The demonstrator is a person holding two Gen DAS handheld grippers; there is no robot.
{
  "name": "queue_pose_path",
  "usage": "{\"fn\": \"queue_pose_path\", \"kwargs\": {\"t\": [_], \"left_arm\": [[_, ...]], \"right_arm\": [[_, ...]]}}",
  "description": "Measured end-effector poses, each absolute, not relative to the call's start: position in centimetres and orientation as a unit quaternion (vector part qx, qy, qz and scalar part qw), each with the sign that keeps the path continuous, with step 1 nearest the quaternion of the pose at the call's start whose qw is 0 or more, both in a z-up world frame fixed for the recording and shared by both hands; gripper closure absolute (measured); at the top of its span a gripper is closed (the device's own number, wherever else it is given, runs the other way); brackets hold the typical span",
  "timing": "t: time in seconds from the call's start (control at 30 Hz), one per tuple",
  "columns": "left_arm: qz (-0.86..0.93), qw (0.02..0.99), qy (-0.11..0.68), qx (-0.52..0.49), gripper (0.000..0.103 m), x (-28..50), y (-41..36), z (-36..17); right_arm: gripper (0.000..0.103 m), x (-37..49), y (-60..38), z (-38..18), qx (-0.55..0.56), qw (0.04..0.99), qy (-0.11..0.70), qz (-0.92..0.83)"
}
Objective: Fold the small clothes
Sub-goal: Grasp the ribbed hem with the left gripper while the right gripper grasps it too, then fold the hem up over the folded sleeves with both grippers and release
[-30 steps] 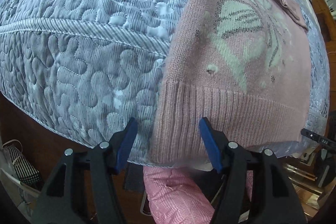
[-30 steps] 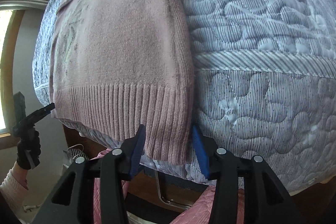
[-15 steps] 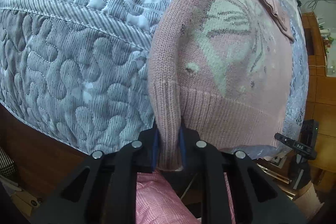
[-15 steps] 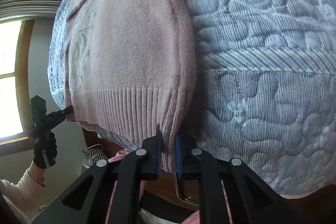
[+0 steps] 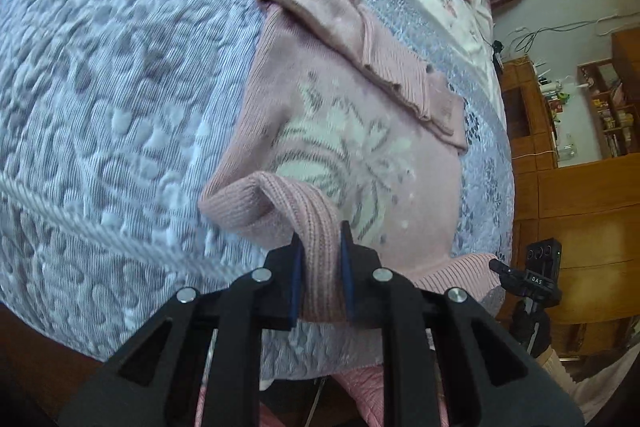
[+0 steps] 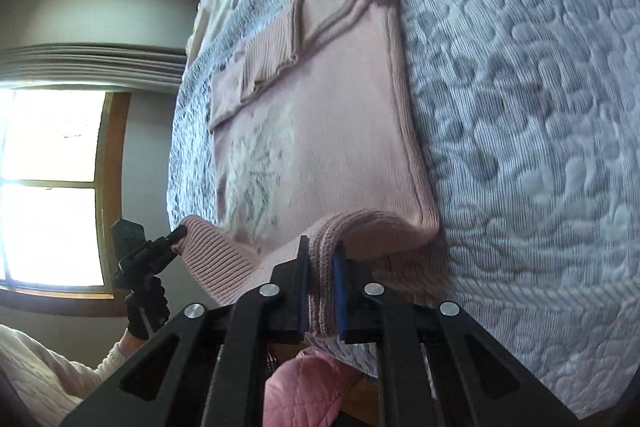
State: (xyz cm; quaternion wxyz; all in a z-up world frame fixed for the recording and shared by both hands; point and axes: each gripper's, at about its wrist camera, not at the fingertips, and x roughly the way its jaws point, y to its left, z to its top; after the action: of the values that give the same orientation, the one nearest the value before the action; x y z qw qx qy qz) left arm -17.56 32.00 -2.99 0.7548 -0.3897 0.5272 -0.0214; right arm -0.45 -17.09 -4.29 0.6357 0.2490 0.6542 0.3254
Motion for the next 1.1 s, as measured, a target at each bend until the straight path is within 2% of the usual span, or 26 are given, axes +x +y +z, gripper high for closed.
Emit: {"fn": "queue_pose_path", "kwargs": {"t": [0.37, 0.77, 1.0, 1.07, 1.1], "left_arm": [[0.004, 0.775, 0.49, -0.4, 0.088, -10.7, 36.1, -5.1], [0.022, 0.752, 0.506, -0.422, 0.086, -6.3, 37.7, -9.2], [0.019, 0.733, 0.512, -0.447, 0.081, -6.1, 38.6, -9.8], [0.02, 0.736, 0.507, -0.448, 0.076, -6.3, 38.8, -9.1], [0.023, 0.739, 0.501, -0.45, 0.069, -6.6, 39.1, -8.7]], "right_arm": [[0.093, 8.2, -15.0, -6.4, 0.264, 0.645, 0.641, 0.321], [0.093, 12.3, -14.1, -11.2, 0.283, 0.621, 0.669, 0.294], [0.088, 12.9, -14.5, -12.0, 0.303, 0.606, 0.677, 0.287], [0.087, 12.9, -14.5, -11.7, 0.298, 0.608, 0.678, 0.287], [0.085, 12.9, -14.5, -11.5, 0.294, 0.609, 0.678, 0.287]]}}
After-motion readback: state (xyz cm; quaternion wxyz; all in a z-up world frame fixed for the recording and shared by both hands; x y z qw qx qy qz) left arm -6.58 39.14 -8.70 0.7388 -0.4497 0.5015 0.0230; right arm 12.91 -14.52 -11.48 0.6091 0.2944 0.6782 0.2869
